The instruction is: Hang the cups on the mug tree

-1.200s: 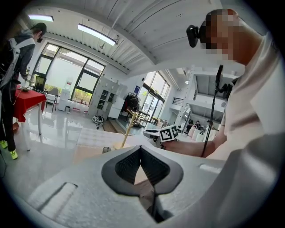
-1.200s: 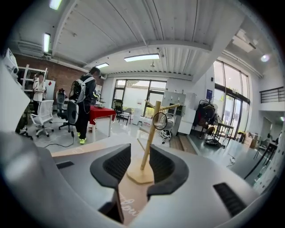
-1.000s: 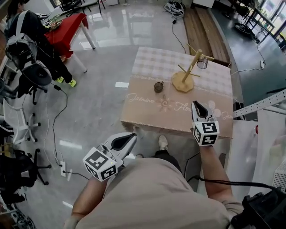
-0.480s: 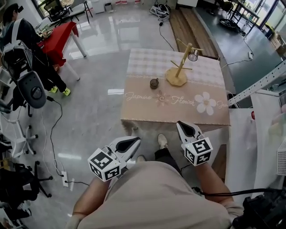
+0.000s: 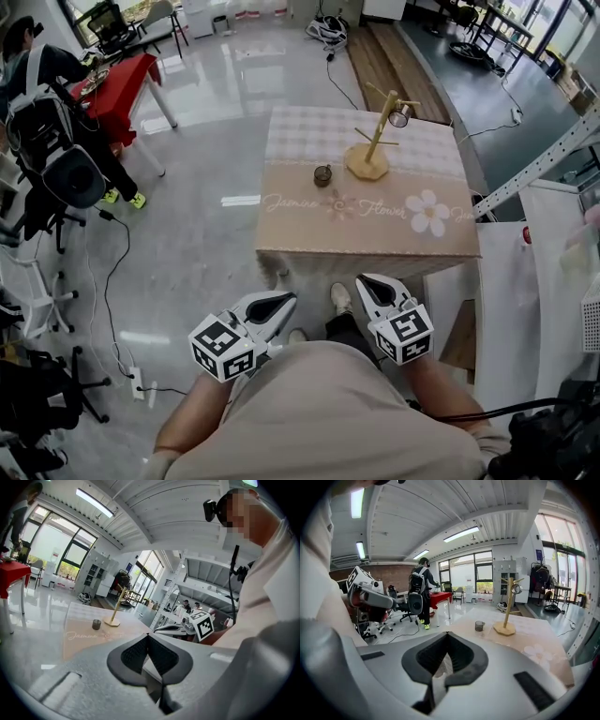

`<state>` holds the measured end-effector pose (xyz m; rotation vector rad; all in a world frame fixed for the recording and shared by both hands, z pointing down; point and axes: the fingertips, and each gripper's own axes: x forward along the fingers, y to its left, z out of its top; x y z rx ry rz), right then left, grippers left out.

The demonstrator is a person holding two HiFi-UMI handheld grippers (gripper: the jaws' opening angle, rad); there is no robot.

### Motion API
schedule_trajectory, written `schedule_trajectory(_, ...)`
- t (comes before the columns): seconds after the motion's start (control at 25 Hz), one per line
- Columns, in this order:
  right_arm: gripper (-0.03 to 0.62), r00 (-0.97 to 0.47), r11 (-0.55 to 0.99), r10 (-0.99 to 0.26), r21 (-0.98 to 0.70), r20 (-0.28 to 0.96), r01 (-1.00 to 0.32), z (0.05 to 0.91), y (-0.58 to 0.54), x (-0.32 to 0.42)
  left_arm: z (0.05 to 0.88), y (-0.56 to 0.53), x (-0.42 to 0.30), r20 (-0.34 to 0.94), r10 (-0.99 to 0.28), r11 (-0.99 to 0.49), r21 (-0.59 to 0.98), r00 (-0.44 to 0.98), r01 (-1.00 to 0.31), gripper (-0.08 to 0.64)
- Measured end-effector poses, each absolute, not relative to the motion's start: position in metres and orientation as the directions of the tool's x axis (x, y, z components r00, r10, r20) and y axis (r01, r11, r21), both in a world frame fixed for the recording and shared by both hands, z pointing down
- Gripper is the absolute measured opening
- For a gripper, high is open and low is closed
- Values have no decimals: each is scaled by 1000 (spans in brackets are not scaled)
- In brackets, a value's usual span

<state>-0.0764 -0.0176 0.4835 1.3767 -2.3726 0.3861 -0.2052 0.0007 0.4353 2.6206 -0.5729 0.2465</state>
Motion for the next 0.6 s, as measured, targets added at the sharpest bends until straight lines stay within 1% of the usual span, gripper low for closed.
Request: schedule_trajectory(0.6, 14, -483, 522, -756, -39, 442, -852, 479, -7, -99, 436, 12, -219, 266, -360, -813, 380, 894, -440, 8)
